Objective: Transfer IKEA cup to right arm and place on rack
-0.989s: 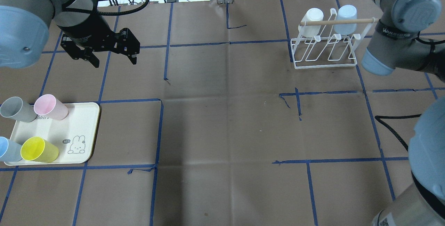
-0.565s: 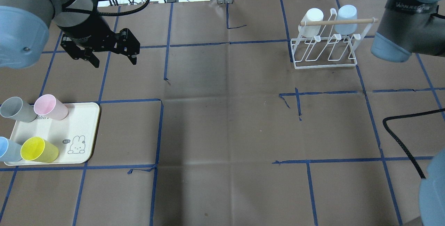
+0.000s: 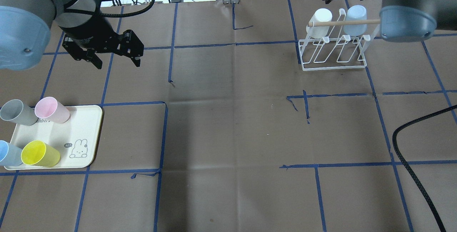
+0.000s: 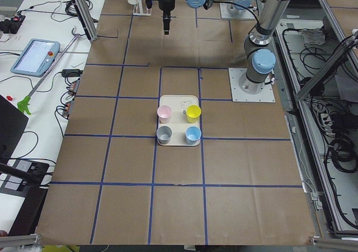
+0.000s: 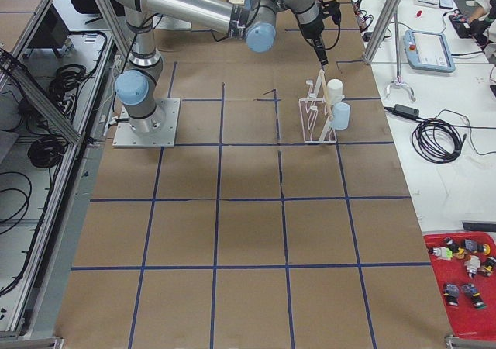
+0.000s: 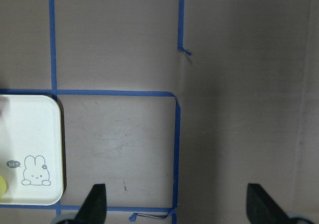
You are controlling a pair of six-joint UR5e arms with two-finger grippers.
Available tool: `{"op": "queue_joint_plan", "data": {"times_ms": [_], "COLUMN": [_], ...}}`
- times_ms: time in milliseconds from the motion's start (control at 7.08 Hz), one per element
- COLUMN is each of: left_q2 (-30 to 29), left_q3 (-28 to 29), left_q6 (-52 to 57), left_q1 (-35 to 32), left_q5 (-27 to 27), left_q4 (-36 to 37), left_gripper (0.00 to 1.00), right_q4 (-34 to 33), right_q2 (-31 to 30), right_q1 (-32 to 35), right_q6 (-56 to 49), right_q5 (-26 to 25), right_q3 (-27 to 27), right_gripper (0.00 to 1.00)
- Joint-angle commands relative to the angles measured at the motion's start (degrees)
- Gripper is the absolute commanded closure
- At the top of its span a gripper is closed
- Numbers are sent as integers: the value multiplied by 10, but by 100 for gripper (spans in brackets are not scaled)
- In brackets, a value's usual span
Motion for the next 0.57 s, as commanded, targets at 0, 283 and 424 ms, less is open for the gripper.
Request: {"op": "queue_joint_plan", "data": {"times_ms": [0, 283, 424], "left_q2": [0, -1, -1], "left_q3": [0, 0, -1], "left_q6": [1, 4, 16], "left_q1": [0, 0, 1], "left_q5": [0, -1, 0], "left_q4": [0, 0, 0], "left_gripper": [0, 0, 0], "right_q4": [198, 324, 332], "right_q2": [-48, -91, -128], "right_q1": [18, 35, 45], "right_q6": [12, 42, 54], "right_q5": [-4, -40, -47], "right_q3": [-7, -6, 11], "right_gripper": [0, 0, 0]}}
